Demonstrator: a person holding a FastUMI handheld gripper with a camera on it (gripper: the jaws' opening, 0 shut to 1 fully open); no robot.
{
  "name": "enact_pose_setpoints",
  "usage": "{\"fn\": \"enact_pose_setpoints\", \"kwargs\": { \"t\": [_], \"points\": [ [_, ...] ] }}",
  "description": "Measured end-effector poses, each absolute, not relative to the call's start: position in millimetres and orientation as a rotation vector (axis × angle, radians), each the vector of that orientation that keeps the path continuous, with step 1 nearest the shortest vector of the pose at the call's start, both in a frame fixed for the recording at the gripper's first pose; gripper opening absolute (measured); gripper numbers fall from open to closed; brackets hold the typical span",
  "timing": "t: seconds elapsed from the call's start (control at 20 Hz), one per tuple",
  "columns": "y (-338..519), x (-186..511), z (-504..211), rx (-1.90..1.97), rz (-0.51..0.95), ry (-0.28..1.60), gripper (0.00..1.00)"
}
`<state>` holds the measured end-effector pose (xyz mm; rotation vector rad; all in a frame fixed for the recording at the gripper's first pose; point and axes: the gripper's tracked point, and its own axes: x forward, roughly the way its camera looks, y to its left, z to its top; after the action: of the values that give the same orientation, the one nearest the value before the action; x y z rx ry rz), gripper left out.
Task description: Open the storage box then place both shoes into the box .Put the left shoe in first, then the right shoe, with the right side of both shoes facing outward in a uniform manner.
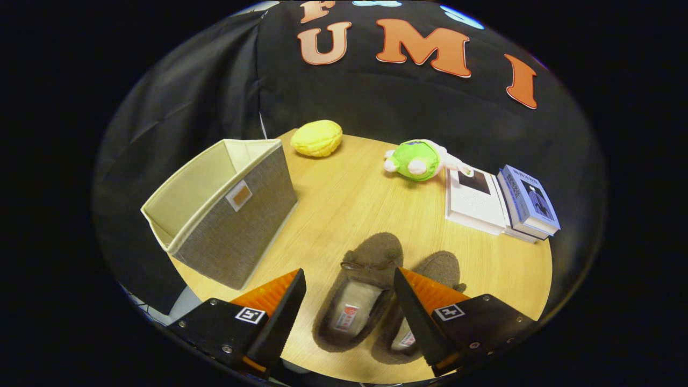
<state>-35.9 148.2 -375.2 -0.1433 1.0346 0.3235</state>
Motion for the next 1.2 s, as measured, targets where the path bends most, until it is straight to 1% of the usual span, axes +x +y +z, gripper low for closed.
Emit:
{"fn": "enact_pose_setpoints", "kwargs": {
  "t": [0.25, 0.5, 0.6, 0.75, 0.85, 1.0, 1.2],
  "points": [
    [129.5, -49.5, -405.8, -0.138, 0.310, 1.094, 0.96],
    [123.9, -43.9, -419.6, -0.210, 0.319, 1.063, 0.95],
    [120.8, -35.9, -427.8, -0.277, 0.310, 1.046, 0.91],
    [121.0, -28.6, -437.3, -0.304, 0.285, 1.036, 0.83],
    [123.1, -24.4, -434.2, -0.370, 0.290, 0.988, 0.82],
    [127.3, -20.1, -425.3, -0.497, 0.307, 0.907, 0.82],
    [116.8, -13.9, -442.5, -0.490, 0.265, 0.977, 0.82]
  ]
}}
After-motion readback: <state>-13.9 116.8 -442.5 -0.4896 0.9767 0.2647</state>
